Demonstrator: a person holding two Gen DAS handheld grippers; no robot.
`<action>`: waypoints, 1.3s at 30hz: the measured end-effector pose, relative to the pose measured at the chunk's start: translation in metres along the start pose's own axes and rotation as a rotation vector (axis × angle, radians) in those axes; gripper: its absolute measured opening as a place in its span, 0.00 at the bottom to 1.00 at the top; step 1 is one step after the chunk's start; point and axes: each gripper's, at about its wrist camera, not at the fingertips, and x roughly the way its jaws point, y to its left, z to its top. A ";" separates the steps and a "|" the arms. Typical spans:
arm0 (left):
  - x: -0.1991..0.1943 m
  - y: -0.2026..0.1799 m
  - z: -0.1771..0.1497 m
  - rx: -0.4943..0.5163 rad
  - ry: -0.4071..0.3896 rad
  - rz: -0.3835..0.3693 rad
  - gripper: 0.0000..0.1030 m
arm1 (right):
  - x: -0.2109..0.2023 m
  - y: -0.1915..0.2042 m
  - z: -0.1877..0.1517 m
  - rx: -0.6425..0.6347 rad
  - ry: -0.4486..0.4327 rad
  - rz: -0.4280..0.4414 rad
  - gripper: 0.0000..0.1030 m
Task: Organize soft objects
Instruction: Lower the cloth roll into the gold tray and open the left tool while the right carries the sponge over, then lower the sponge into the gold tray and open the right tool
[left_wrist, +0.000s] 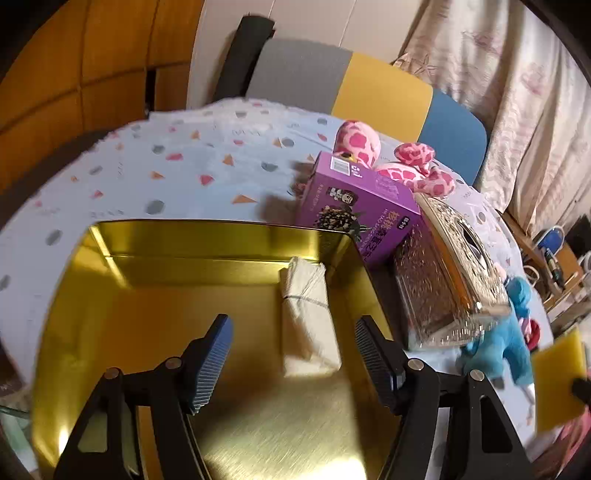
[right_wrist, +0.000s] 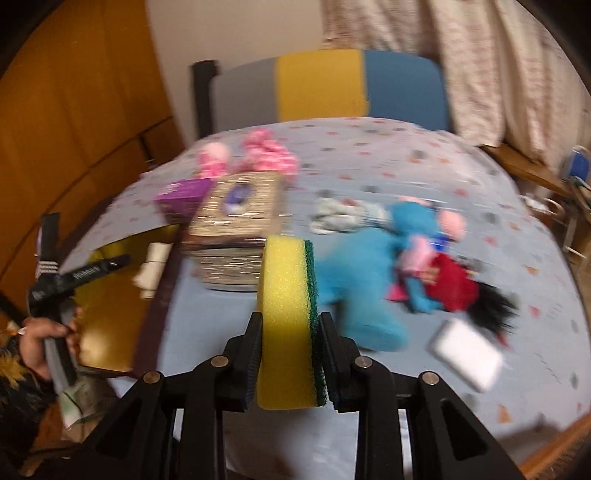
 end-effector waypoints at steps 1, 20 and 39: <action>-0.006 0.000 -0.003 0.007 -0.008 0.005 0.67 | 0.004 0.010 0.002 -0.010 0.005 0.034 0.28; -0.071 0.053 -0.041 -0.081 -0.091 0.072 0.67 | 0.114 0.169 0.025 -0.010 0.210 0.404 0.30; -0.089 0.020 -0.050 0.029 -0.134 0.040 0.76 | 0.086 0.136 0.013 -0.074 0.068 0.140 0.49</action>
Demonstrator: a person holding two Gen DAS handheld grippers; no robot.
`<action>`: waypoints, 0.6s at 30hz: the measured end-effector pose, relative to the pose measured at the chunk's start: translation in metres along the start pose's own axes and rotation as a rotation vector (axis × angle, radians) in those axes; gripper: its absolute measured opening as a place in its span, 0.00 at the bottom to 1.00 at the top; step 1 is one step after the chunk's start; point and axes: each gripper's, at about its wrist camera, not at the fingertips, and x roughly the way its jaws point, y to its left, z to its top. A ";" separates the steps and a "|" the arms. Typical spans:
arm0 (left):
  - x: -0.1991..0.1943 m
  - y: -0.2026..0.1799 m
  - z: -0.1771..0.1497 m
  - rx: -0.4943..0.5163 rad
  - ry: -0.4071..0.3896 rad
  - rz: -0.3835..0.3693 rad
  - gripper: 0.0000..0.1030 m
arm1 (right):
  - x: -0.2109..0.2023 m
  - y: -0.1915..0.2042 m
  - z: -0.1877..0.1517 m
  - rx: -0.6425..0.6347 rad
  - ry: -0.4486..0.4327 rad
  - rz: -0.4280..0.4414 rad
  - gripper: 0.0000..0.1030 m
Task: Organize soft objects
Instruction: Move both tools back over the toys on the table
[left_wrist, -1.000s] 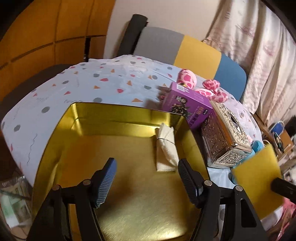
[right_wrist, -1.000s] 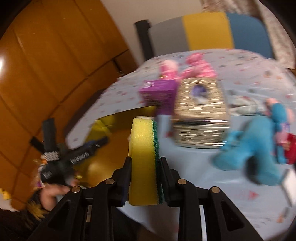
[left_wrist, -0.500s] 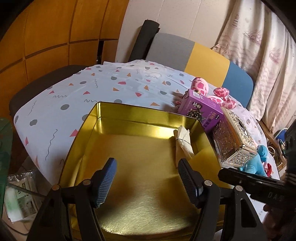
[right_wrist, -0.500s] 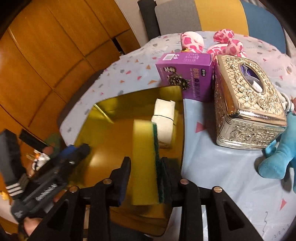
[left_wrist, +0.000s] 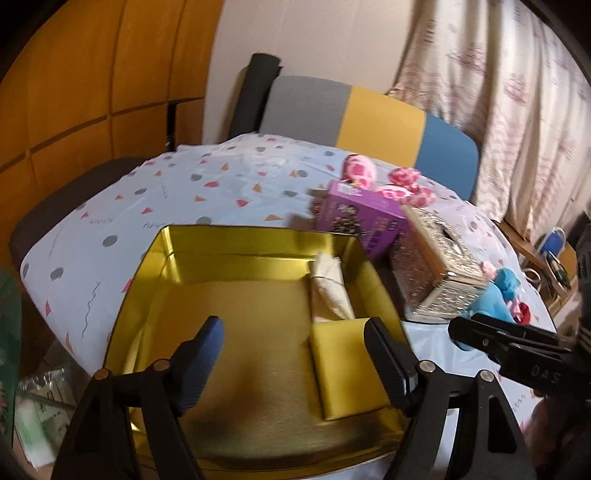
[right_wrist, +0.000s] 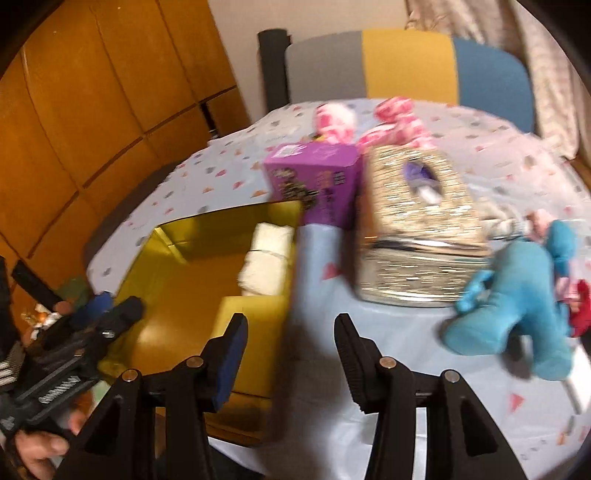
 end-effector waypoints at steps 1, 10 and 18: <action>-0.001 -0.004 0.000 0.013 -0.002 -0.005 0.76 | -0.003 -0.005 -0.001 0.002 -0.007 -0.019 0.52; -0.007 -0.054 -0.007 0.168 0.000 -0.048 0.77 | -0.028 -0.068 -0.018 0.099 -0.043 -0.170 0.59; -0.003 -0.093 -0.014 0.275 0.026 -0.085 0.77 | -0.056 -0.127 -0.031 0.209 -0.080 -0.277 0.59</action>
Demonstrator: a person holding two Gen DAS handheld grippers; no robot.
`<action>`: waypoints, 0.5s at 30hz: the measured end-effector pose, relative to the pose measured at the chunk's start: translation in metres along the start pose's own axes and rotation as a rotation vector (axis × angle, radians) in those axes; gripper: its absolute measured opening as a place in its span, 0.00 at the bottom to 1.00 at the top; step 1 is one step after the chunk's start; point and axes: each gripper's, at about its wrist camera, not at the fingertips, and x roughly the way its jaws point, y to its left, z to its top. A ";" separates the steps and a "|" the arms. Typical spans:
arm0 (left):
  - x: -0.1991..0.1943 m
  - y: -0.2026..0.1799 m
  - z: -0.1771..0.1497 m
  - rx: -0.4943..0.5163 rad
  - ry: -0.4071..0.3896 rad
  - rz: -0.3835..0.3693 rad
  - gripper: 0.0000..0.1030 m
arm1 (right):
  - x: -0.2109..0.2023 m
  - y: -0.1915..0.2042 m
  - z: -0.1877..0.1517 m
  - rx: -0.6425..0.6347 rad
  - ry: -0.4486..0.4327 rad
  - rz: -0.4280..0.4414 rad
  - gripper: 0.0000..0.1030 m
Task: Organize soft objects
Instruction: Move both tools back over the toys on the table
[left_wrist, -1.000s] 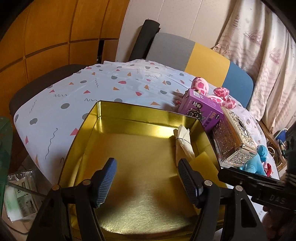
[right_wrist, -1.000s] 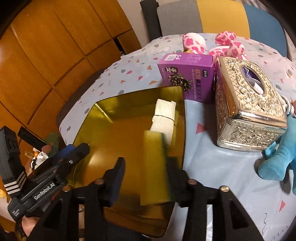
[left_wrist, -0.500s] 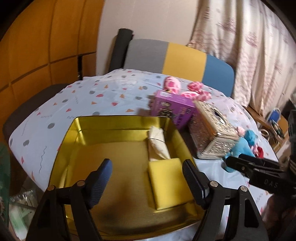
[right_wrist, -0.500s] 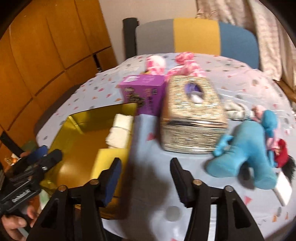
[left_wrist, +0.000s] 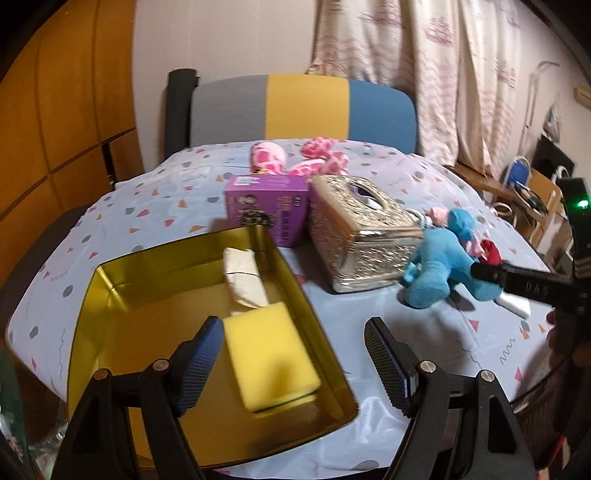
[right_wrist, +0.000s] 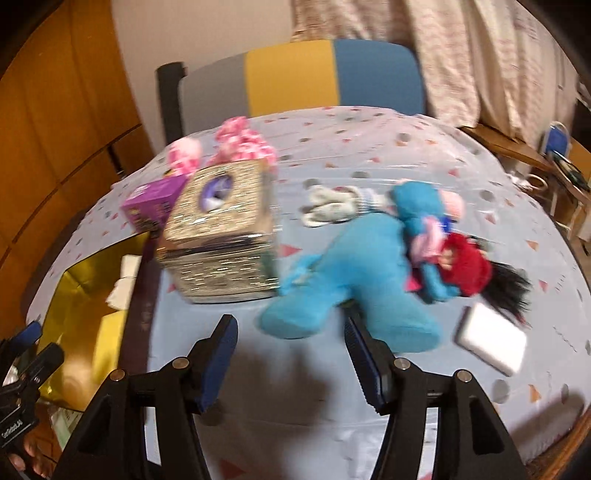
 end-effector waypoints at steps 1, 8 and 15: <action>0.001 -0.004 0.000 0.008 0.003 -0.006 0.77 | -0.002 -0.011 0.000 0.017 -0.006 -0.019 0.59; 0.008 -0.039 0.004 0.092 0.014 -0.080 0.76 | -0.020 -0.092 0.007 0.175 -0.054 -0.166 0.59; 0.021 -0.088 0.020 0.186 0.028 -0.181 0.74 | -0.030 -0.185 0.009 0.447 -0.123 -0.257 0.64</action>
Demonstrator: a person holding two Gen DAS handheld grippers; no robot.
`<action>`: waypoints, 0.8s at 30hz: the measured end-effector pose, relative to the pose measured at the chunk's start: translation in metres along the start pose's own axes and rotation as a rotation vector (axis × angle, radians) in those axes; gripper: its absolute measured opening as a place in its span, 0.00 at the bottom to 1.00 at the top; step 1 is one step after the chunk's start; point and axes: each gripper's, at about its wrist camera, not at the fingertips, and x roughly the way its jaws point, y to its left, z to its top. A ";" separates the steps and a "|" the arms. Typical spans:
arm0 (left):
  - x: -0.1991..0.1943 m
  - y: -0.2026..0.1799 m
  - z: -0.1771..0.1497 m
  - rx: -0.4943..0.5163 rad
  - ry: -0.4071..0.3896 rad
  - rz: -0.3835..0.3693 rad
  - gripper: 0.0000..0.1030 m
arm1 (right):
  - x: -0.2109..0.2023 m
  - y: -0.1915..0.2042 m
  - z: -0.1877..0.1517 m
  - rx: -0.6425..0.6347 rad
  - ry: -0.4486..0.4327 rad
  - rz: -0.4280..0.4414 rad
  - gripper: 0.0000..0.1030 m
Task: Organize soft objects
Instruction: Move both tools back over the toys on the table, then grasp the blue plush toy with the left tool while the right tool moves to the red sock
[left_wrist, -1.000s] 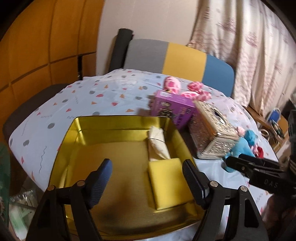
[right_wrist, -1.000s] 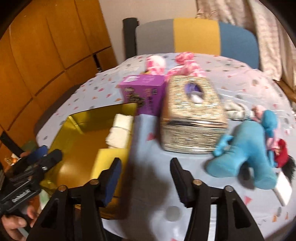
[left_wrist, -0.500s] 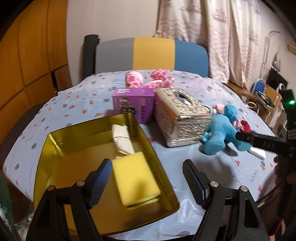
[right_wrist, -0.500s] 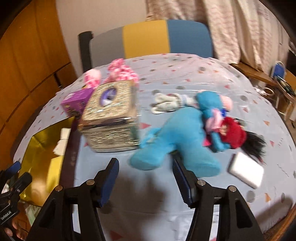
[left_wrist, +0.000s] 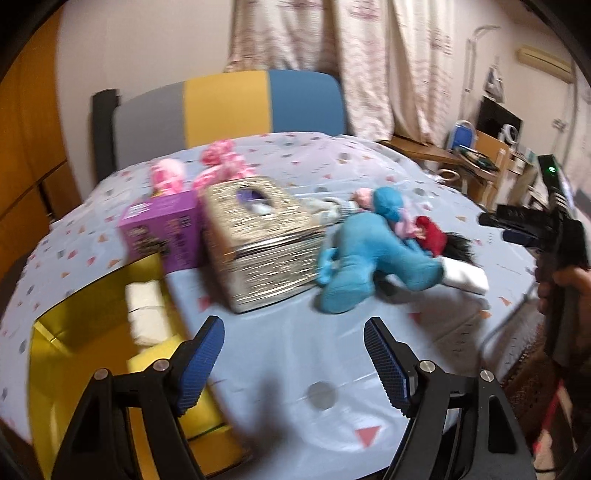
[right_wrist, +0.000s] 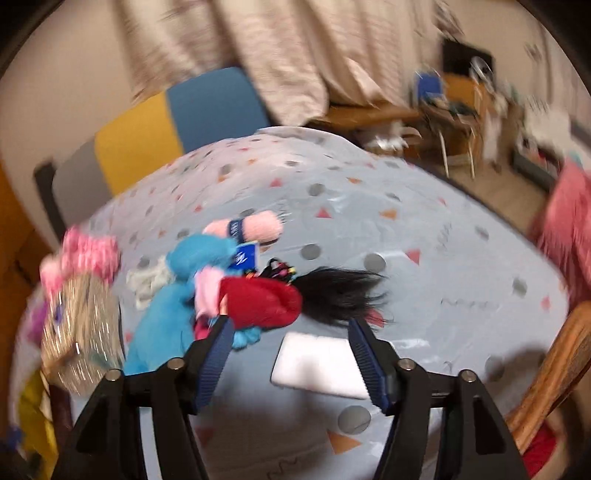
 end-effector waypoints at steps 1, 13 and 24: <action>0.003 -0.005 0.003 0.008 0.003 -0.019 0.71 | 0.002 -0.006 0.003 0.028 -0.004 0.009 0.64; 0.082 -0.076 0.074 0.035 0.092 -0.205 0.43 | 0.003 -0.027 0.007 0.157 -0.070 0.127 0.65; 0.193 -0.125 0.135 -0.050 0.211 -0.247 0.56 | 0.007 -0.025 0.007 0.149 -0.049 0.163 0.65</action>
